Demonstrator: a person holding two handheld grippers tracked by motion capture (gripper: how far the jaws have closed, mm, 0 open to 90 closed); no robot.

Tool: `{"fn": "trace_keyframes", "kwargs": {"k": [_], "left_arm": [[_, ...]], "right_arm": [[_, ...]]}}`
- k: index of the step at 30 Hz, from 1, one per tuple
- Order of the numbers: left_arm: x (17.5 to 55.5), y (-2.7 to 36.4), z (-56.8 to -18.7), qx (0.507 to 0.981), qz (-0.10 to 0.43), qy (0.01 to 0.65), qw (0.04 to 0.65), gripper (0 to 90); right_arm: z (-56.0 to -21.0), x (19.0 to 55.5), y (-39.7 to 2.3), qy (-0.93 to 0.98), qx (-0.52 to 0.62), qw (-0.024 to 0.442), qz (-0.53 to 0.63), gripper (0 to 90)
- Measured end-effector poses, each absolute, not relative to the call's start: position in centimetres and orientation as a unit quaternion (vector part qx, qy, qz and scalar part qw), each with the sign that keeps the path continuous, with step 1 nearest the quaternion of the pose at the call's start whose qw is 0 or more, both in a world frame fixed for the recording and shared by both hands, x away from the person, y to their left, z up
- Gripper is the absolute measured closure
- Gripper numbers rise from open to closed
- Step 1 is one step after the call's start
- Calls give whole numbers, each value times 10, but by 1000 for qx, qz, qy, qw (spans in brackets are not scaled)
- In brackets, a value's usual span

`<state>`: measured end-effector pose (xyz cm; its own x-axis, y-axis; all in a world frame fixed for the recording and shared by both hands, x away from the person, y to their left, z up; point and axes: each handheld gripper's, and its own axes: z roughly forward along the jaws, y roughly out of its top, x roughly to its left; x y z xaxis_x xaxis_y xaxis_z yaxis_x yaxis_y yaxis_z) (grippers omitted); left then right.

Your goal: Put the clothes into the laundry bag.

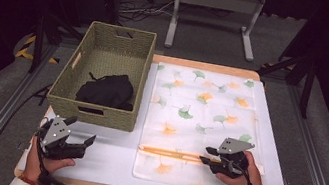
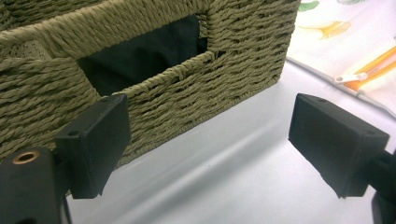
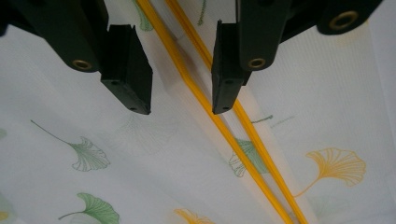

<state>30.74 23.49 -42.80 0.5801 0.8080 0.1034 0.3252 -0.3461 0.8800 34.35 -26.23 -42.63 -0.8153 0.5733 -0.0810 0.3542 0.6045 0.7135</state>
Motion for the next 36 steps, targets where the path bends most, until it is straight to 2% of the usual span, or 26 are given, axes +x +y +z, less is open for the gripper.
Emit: {"fn": "trace_keyframes", "kwargs": {"k": [14, 22, 29, 36], "left_arm": [[307, 234, -429, 776, 272, 362, 439, 135], [308, 237, -423, 770, 272, 362, 449, 132], [309, 236, -421, 772, 273, 355, 450, 131], [309, 237, -423, 773, 268, 358, 450, 130]], "right_arm": [[-431, 350, -255, 885, 268, 153, 349, 540], [-433, 352, -256, 885, 271, 147, 348, 553], [-438, 356, -257, 887, 282, 133, 341, 613], [-438, 361, -260, 882, 297, 134, 341, 779]]}}
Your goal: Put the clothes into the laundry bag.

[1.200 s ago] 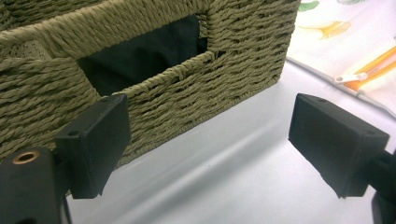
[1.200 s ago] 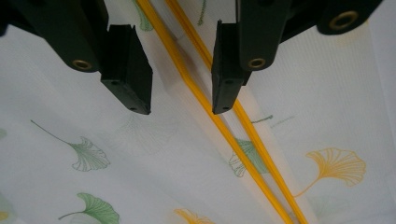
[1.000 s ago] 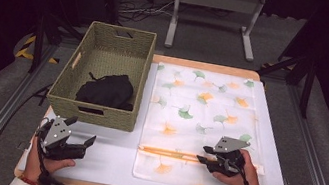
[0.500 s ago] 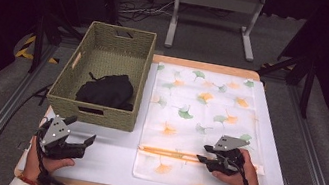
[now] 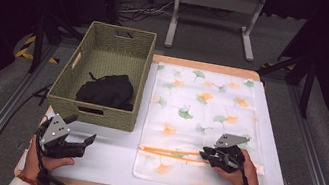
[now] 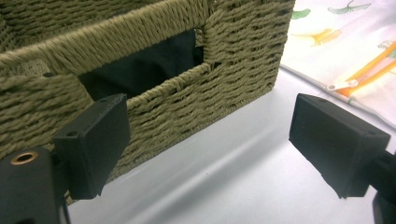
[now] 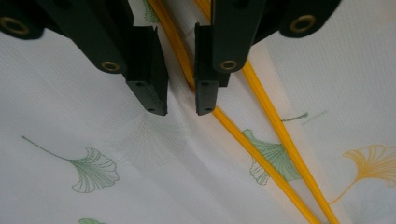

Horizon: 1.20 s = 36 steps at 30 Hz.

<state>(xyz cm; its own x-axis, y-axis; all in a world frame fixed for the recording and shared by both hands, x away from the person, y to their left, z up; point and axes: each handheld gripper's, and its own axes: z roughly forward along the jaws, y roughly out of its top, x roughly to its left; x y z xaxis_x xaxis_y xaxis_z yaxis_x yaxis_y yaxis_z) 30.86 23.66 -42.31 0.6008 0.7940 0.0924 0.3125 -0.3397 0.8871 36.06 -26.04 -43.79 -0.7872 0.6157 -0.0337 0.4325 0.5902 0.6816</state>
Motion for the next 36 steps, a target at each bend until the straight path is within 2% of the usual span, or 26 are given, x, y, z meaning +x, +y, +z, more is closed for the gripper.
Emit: {"fn": "trace_keyframes", "kwargs": {"k": [10, 36], "left_arm": [[308, 233, -430, 785, 258, 355, 436, 129], [308, 229, -432, 794, 258, 349, 426, 126]], "right_arm": [[-437, 362, -260, 881, 299, 140, 338, 851], [-418, 352, -262, 868, 274, 190, 368, 869]]}}
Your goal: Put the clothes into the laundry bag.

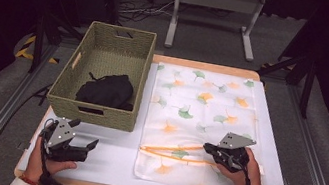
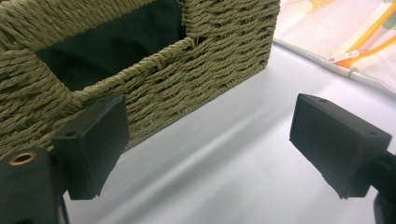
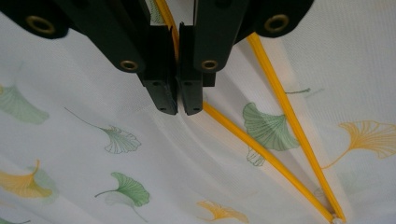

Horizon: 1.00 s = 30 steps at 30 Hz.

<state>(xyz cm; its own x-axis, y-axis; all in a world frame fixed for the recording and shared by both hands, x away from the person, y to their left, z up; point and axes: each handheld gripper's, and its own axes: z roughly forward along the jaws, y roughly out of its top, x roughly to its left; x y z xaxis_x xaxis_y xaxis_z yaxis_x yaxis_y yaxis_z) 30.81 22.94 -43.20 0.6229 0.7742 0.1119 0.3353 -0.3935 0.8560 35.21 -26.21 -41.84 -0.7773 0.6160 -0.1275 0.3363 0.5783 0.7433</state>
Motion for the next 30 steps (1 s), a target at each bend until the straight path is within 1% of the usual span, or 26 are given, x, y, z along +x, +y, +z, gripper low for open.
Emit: {"fn": "trace_keyframes", "kwargs": {"k": [30], "left_arm": [[310, 229, -433, 799, 251, 347, 422, 126]], "right_arm": [[-383, 352, -250, 849, 252, 223, 407, 877]]}}
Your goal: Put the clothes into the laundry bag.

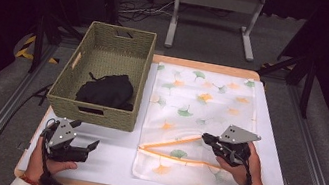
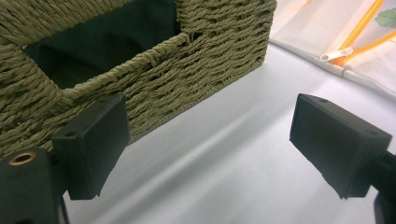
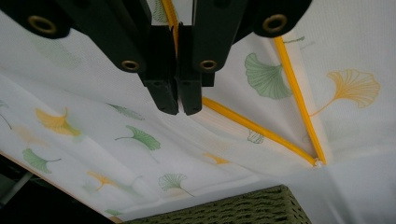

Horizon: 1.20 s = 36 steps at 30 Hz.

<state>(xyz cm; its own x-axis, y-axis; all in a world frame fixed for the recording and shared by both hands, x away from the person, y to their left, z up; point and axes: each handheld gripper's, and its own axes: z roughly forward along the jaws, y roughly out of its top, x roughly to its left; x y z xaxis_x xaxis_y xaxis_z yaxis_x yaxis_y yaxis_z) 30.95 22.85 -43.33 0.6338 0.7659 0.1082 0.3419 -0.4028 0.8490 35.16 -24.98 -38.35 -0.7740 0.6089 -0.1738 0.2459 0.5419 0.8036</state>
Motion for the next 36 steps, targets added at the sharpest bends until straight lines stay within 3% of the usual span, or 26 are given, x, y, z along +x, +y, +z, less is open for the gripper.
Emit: {"fn": "trace_keyframes", "kwargs": {"k": [36], "left_arm": [[309, 229, -434, 802, 243, 344, 424, 127]], "right_arm": [[-350, 355, -230, 827, 231, 261, 442, 884]]}}
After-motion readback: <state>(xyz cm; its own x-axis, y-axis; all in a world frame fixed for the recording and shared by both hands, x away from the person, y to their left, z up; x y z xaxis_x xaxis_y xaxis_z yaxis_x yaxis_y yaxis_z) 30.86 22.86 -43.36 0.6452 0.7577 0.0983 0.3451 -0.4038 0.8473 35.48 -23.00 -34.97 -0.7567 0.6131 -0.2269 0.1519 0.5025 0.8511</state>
